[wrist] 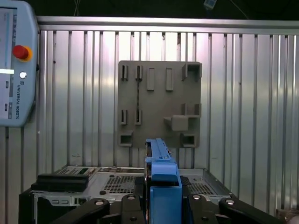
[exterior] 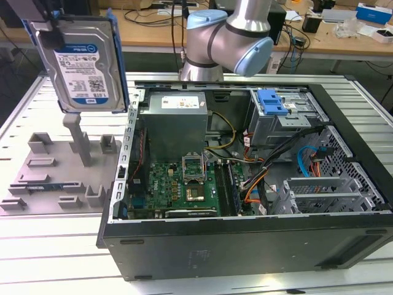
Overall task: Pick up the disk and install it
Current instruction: 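Pick up the disk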
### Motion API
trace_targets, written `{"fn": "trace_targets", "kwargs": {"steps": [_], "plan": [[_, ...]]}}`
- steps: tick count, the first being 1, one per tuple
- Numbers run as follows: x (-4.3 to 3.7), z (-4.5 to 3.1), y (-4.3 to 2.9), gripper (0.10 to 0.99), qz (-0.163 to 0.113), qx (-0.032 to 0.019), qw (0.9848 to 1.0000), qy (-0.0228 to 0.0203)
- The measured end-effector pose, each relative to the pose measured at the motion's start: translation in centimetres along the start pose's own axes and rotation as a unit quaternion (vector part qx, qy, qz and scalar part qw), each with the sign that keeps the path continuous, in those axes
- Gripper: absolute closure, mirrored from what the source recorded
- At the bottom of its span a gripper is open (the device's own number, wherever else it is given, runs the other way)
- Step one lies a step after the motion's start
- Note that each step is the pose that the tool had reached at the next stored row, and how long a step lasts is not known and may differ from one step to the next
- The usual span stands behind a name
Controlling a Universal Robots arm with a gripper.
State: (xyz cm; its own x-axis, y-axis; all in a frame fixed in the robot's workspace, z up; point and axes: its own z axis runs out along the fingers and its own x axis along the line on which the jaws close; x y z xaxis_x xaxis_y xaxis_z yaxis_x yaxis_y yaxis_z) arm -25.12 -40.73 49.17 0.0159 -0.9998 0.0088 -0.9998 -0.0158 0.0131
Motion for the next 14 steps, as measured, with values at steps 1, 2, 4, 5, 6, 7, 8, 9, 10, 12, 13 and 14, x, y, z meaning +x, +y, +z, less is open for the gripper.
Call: {"fn": "trace_targets", "kwargs": {"steps": [1, 2, 4, 5, 6, 7, 8, 9, 10, 12, 13, 14], "plan": [[0.25, 0.0, -0.33, 0.718, 0.0, 0.0, 1.0, 0.0], [0.51, 0.0, -0.65, 0.718, 0.0, 0.0, 1.0, 0.0], [1.16, -0.01, -1.5, 0.718, 0.0, -0.0001, 1.0, 0.0], [1.6, -0.01, -2.05, 0.718, 0.0, -0.0001, 1.0, 0.0], [2.23, -0.02, -2.86, 0.718, 0.0, -0.0002, 1.0, 0.0], [2.65, -0.02, -3.39, 0.718, 0.0, -0.0002, 1.0, 0.0], [3.04, -0.03, -3.9, 0.718, 0.0, -0.0002, 1.0, 0.0], [3.34, -0.03, -4.29, 0.718, 0.0, -0.0002, 1.0, 0.0], [3.66, -0.03, -4.71, 0.718, 0.0, -0.0002, 1.0, 0.0], [4.17, -0.03, -5.47, 0.718, 0.0, -0.0002, 1.0, 0.0], [4.47, -0.04, -5.94, 0.718, 0.0, -0.0002, 1.0, 0.0], [4.71, -0.04, -6.33, 0.718, 0.0, -0.0002, 1.0, 0.0]]}}
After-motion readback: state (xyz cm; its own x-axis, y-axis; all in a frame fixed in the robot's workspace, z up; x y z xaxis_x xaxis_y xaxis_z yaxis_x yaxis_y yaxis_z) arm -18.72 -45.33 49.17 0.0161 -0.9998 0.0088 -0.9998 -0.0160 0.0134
